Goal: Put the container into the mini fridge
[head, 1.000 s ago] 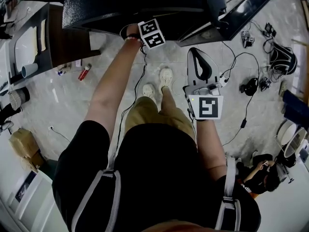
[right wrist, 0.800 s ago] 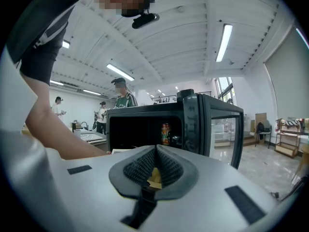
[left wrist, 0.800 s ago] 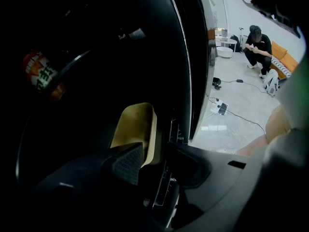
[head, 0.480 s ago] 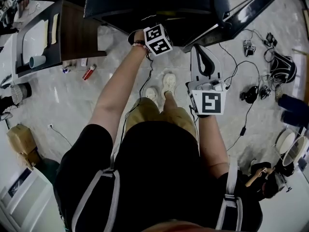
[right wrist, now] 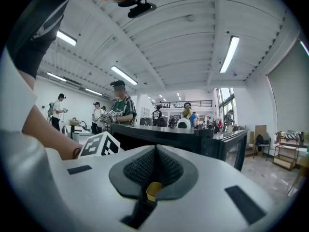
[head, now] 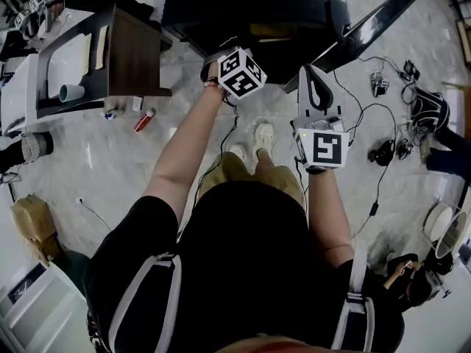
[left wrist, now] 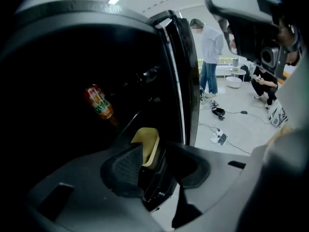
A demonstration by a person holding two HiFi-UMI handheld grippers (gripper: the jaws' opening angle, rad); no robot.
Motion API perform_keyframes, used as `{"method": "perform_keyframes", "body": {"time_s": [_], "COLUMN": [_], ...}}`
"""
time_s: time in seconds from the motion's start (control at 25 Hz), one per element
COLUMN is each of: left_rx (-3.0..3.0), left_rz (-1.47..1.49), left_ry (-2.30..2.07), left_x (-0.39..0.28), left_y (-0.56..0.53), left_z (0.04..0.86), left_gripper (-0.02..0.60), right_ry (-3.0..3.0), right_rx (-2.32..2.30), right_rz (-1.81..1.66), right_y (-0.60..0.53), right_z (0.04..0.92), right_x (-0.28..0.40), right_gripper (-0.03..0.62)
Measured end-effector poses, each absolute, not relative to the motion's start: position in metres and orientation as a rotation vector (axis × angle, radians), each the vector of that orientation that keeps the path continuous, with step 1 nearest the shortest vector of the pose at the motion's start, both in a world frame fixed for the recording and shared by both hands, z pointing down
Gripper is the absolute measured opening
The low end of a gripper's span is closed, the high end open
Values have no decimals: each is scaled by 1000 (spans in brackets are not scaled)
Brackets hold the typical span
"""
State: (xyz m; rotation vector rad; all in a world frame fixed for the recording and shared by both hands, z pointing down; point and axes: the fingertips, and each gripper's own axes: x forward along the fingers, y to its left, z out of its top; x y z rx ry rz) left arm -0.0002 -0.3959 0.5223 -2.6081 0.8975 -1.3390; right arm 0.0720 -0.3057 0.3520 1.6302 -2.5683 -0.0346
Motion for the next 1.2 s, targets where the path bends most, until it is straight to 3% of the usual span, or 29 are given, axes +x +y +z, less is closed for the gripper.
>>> {"method": "perform_keyframes", "body": {"time_s": [0.44, 1.2], "left_rx": [-2777, -2764], "left_rz": [-900, -257], "left_ry": [925, 991], "left_x": [-19, -128], "left_y": [-310, -201], "left_z": [406, 248], "left_gripper": [160, 158], "right_ry": [-2563, -2524], "right_rx": [1740, 1792], "right_rz": [-31, -143], "right_y": [-281, -197], "right_z": [312, 265], "right_x": [47, -58], "right_gripper": [35, 35]}}
